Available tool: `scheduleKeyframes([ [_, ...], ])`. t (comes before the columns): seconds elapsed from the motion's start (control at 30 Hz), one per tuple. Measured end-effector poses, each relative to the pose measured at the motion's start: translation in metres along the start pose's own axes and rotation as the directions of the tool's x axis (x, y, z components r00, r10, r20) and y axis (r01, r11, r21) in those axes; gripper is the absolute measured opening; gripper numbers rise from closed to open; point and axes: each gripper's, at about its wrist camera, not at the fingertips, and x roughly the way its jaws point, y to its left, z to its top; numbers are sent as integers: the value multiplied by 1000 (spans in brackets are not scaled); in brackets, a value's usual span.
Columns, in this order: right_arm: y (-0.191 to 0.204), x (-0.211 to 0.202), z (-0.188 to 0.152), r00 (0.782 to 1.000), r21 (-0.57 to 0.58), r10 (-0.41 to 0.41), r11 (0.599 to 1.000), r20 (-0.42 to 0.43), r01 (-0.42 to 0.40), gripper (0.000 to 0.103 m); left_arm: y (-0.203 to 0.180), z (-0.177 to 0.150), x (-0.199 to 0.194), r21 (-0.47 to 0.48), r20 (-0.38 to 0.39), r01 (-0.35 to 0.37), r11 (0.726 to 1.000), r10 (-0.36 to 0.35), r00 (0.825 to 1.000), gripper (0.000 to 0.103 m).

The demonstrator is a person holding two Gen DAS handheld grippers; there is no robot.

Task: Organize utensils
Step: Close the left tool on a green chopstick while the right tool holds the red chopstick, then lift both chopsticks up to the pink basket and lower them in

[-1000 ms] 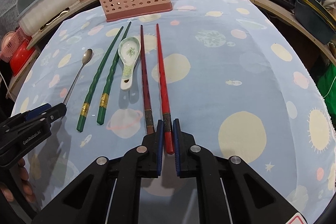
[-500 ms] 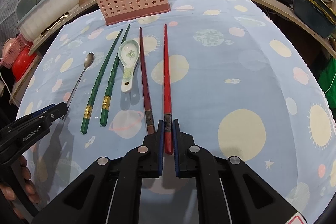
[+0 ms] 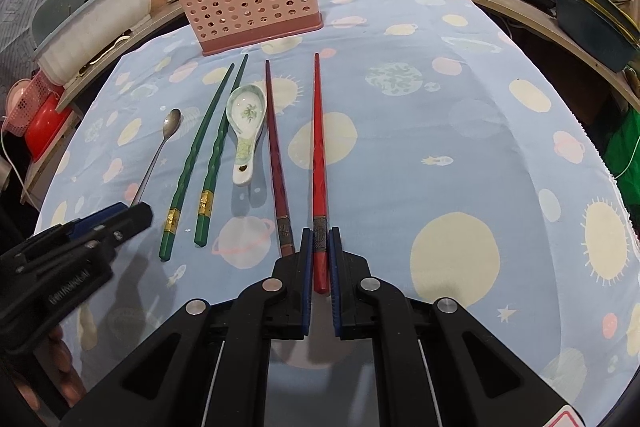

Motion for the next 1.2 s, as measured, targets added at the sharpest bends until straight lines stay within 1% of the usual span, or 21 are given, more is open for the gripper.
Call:
scheduleKeyframes([
  [0.13, 0, 0, 0, 1000, -3, 3, 1000, -1, -3, 7, -12, -1, 10, 27, -18, -1, 1000, 1, 1000, 31],
  [0.2, 0, 1, 0, 1000, -3, 5, 1000, -4, -5, 7, -15, -2, 15, 35, -27, -14, 999, 14, 1000, 29],
  [0.23, 0, 1, 0, 1000, -3, 6, 1000, -5, -6, 7, -16, -2, 17, 39, -30, -18, 999, 19, 999, 23],
  [0.3, 0, 1, 0, 1000, -5, 7, 1000, -6, -7, 7, -16, -2, 17, 51, -25, -30, 998, 31, 999, 17],
  [0.33, 1, 2, 0, 1000, -6, 8, 1000, -6, -8, 7, -15, -3, 17, 52, -26, -29, 998, 30, 999, 10],
  [0.37, 1, 2, 0, 1000, -6, 10, 1000, -6, -10, 7, -15, -3, 17, 55, -28, -30, 998, 31, 999, 7],
  [0.47, 3, 1, 0, 1000, -13, 11, 1000, -2, -11, 7, -13, -3, 14, 56, -35, -25, 998, 27, 999, 7],
  [0.6, 5, -10, 2, 1000, -21, 13, 1000, 19, -12, 7, -7, -1, 2, 46, -22, -31, 998, 33, 999, 7],
  [0.87, 8, -48, 17, 996, -42, 18, 999, 91, -14, 7, 4, 17, -39, 25, 35, -34, 999, 33, 999, 7],
  [1.03, 11, -75, 32, 989, -48, 32, 998, 146, -25, 7, 5, 33, -66, 27, 82, -32, 999, 30, 996, 7],
  [1.2, 18, -101, 54, 975, -69, 51, 997, 217, -36, 7, 6, 54, -85, 31, 120, -26, 999, 22, 993, 7],
])
